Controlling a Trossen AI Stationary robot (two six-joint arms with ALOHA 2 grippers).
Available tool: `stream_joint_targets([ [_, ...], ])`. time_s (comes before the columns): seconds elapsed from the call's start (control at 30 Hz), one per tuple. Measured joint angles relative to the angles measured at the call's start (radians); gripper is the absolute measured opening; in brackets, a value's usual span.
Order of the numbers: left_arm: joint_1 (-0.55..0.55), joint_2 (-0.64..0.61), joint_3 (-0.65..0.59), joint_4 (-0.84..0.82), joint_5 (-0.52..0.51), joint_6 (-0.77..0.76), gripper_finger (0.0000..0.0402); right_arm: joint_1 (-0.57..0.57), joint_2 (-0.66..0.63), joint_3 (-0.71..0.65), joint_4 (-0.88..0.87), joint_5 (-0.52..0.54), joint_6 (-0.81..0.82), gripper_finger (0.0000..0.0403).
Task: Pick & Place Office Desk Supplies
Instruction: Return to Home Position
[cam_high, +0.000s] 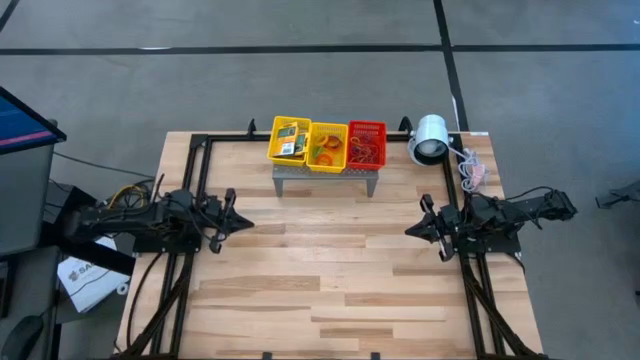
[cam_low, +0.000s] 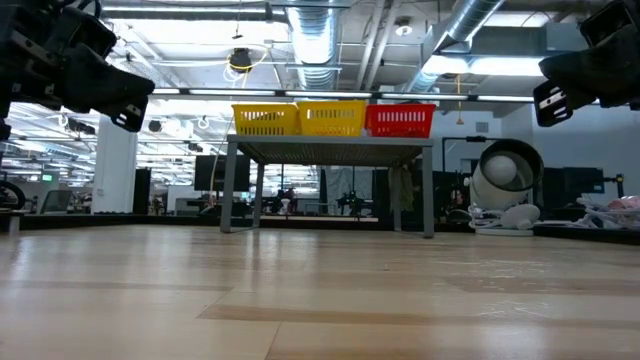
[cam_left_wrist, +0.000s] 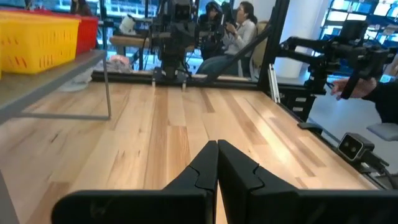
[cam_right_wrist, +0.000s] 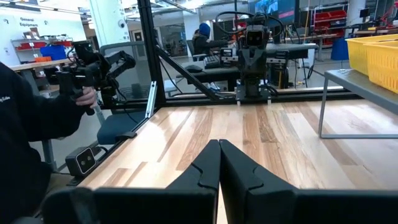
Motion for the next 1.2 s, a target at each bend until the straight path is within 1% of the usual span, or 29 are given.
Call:
stream_joint_targets([
  [0.13, 0.0, 0.032, 0.0, 0.007, 0.0, -0.007, 0.0001, 0.0, 0.0, 0.0, 0.0, 0.0, 0.0, 0.0],
  [0.33, 0.0, 0.041, -0.001, 0.084, 0.0, -0.007, 0.0001, 0.0, 0.0, 0.0, 0.0, 0.0, 0.0, 0.0],
  [1.2, 0.0, 0.041, 0.0, 0.09, 0.0, -0.008, 0.0001, 0.0, 0.0, 0.0, 0.0, 0.0, 0.0, 0.0],
])
